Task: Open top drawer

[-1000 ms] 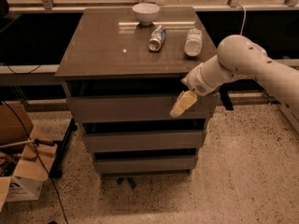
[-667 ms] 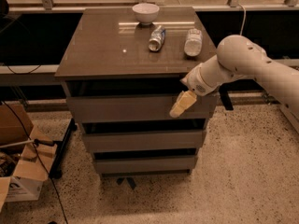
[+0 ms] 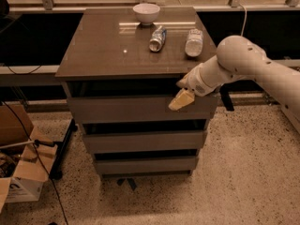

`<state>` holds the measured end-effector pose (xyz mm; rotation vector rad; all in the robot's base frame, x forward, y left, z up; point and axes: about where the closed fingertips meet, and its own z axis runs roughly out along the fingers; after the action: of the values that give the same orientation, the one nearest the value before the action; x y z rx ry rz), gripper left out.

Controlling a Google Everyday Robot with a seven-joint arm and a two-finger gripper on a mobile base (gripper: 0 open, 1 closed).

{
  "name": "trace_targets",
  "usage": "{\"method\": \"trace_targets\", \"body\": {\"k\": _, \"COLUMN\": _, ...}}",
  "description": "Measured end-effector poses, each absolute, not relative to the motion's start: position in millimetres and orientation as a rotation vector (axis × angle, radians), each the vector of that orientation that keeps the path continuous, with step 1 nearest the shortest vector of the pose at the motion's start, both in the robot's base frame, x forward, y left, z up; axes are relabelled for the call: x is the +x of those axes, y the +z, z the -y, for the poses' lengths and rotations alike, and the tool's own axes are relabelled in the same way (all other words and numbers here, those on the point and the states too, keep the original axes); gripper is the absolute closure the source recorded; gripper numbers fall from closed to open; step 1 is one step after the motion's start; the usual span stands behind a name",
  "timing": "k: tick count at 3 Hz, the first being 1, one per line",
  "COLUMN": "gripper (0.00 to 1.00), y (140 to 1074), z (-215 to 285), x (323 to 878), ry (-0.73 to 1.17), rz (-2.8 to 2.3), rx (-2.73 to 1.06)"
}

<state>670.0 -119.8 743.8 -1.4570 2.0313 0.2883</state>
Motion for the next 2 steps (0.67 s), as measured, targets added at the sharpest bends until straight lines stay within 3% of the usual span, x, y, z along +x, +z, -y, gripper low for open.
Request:
{"method": "trace_targets", "body": {"k": 1, "gripper": 0.57, "y": 694.8, "z": 107.1, "x": 685.4, "ry": 0.295, "rz": -2.015, "rx": -1.430}}
{"method": "trace_targets", "body": {"k": 2, "gripper": 0.54, "y": 687.0, "z": 104.8, "x": 690.5, "ry": 0.298, "rz": -2.015, "rx": -1.408}}
